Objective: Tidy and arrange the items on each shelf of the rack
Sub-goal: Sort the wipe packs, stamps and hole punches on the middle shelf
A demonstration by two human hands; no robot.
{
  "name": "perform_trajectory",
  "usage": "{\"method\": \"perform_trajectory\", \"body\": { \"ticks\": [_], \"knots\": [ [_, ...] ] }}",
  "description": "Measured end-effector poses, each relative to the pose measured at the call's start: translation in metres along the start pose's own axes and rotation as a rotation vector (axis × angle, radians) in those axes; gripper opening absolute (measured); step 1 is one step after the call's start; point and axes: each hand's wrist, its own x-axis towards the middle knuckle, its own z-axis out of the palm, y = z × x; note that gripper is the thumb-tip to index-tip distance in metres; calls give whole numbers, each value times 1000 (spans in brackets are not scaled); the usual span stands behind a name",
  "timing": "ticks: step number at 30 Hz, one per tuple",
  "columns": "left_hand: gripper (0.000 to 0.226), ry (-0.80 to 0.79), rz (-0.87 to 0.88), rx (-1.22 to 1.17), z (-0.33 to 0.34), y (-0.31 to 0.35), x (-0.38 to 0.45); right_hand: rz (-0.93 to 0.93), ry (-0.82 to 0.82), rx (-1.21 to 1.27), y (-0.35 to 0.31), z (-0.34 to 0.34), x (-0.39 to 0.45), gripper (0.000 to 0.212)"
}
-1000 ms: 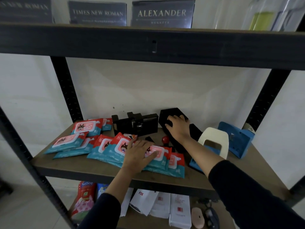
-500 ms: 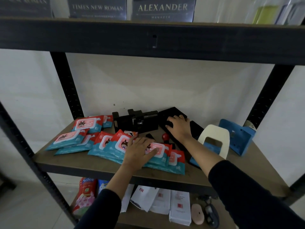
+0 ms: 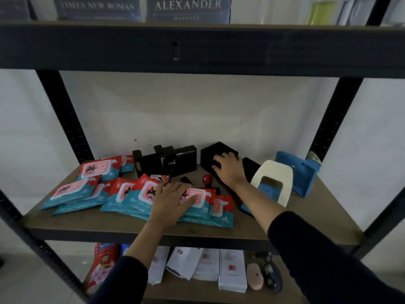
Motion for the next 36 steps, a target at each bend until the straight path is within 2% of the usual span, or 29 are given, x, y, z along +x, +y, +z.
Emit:
{"method": "perform_trajectory", "body": {
  "ticks": [3, 5, 8, 11, 15, 19, 23, 27, 30, 33, 36],
  "knots": [
    [69, -20, -5, 20, -2, 1, -1, -5, -21, -24, 8, -3, 2, 37],
    [67, -31, -11, 27, -3, 2, 0, -19, -26, -83, 10, -7, 3, 38],
    [65, -11, -19, 4, -3, 4, -2, 19, 94, -141, -1, -16, 9, 41],
    [60, 41, -63, 5, -2, 6, -5, -43, 164, -15, -27, -28, 26, 36],
    [55, 118, -128, 48, -5, 5, -14, -199, -70, 156, -65, -32, 61, 39],
    [54, 90, -130, 67, -8, 1, -20, -140, -324, 210, -93, -29, 98, 57],
    [53, 115, -135, 39, -5, 1, -24, -79, -508, 301, -115, -15, 113, 69],
    [51, 134, -154, 18, -5, 0, -27, -105, -589, 346, -118, -5, 115, 57],
    [51, 133, -154, 18, -5, -1, -26, -159, -656, 390, -113, -19, 114, 56],
    [52, 125, -167, 18, -5, 0, -26, -188, -608, 318, -107, -21, 108, 44],
    [52, 114, -185, 11, -5, 0, -27, -182, -414, 200, -103, -11, 95, 51]
  ]
}}
